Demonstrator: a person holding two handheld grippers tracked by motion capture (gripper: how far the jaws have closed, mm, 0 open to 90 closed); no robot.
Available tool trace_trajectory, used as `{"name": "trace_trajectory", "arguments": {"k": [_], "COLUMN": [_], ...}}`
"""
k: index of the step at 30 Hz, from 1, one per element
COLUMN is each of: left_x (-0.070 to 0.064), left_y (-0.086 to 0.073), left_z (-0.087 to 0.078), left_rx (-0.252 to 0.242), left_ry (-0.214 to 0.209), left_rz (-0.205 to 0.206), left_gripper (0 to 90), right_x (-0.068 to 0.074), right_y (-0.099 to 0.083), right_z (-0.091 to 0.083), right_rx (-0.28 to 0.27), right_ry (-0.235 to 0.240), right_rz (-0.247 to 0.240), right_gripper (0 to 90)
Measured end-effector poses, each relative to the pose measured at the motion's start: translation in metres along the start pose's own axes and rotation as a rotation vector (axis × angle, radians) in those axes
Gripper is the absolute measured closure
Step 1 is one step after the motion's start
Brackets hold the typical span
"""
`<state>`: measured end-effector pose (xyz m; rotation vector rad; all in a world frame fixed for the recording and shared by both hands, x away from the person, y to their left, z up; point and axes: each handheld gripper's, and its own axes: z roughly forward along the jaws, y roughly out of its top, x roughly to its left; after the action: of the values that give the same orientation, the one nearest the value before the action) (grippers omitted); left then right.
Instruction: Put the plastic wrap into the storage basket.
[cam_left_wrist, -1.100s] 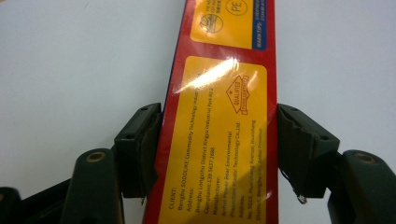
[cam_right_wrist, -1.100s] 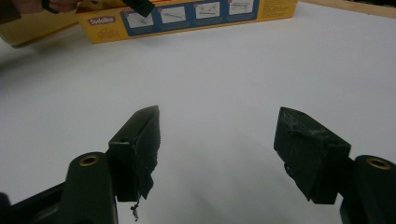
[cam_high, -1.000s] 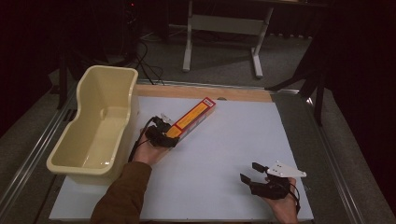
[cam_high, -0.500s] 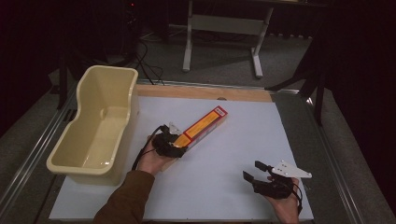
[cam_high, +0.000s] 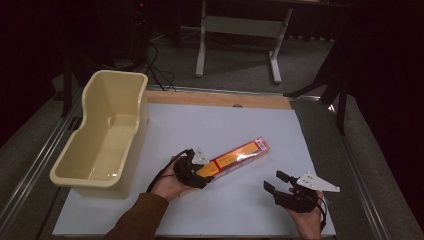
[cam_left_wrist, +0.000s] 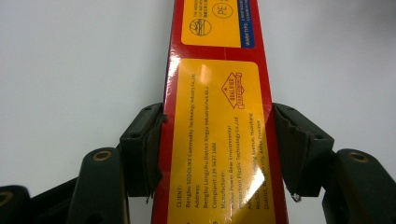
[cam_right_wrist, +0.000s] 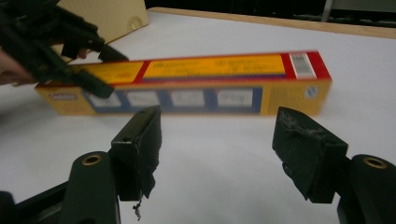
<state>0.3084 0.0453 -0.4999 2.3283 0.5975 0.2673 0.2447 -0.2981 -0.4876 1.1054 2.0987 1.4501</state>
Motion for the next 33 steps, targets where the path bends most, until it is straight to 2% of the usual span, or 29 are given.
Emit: {"name": "trace_trajectory", "arguments": {"k": [5,7,10,13,16,18,20,24,27,29,33], "left_x": [-0.018,-0.022,-0.019,-0.017,-0.012,-0.007,-0.003,0.002,-0.002,-0.008,-0.023], "left_y": [0.000,0.000,-0.001,-0.001,-0.003,-0.006,-0.010,-0.020,-0.028,-0.033,-0.042], "left_z": [0.000,-0.001,0.000,-0.003,-0.014,-0.025,-0.039,-0.062,-0.073,-0.076,-0.076], "left_rx": [-0.006,-0.008,-0.008,-0.018,-0.068,-0.110,-0.169,-0.230,-0.259,-0.261,-0.258], "left_ry": [-0.071,-0.064,-0.066,-0.056,-0.066,-0.033,-0.033,-0.036,-0.047,-0.043,-0.048], "left_rz": [0.095,0.117,0.064,0.029,-0.028,-0.061,-0.114,-0.185,-0.197,-0.204,-0.178], "left_gripper": [39.5,39.2,37.3,29.9,25.8,31.2,33.7,46.7,53.7,57.3,66.3], "right_x": [0.000,-0.001,-0.001,0.000,-0.001,-0.002,-0.003,-0.008,-0.012,-0.017,-0.028], "right_y": [0.000,0.000,0.000,0.000,0.000,0.000,0.000,0.004,0.012,0.020,0.035], "right_z": [-0.001,-0.002,-0.001,-0.001,-0.001,-0.001,-0.001,0.001,0.004,0.008,0.021], "right_rx": [-0.010,-0.014,-0.013,-0.003,-0.005,-0.006,-0.011,-0.020,-0.009,-0.002,0.021], "right_ry": [-0.007,-0.011,-0.009,-0.013,-0.012,-0.014,-0.014,-0.019,-0.034,-0.036,-0.045], "right_rz": [-0.002,0.002,0.004,-0.004,-0.001,0.002,0.010,0.032,0.013,-0.002,-0.035], "right_gripper": [32.3,32.3,32.2,32.1,31.6,31.5,31.5,32.2,32.6,34.1,39.5]}}
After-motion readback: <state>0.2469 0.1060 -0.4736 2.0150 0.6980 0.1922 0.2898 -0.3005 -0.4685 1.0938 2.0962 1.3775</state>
